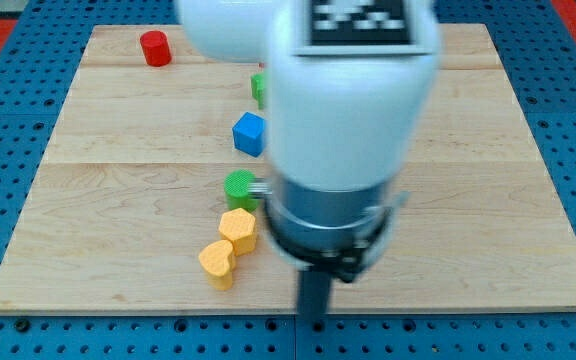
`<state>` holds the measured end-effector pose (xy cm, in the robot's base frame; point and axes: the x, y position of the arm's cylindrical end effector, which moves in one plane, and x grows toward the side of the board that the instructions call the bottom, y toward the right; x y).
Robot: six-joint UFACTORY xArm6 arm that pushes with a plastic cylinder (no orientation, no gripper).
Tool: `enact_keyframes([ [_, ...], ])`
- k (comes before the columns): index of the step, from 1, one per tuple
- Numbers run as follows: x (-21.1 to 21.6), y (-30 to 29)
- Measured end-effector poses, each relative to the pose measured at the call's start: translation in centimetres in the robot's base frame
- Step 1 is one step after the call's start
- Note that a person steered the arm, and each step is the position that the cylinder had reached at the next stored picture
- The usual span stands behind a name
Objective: Slide the yellow heart left to the yellow hexagon
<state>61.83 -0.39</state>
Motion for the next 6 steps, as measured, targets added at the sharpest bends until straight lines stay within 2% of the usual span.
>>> enact_keyframes([
  [1,0.0,-6.4],
  [2,0.0,-7.9],
  [6,-3.2,-5.9],
])
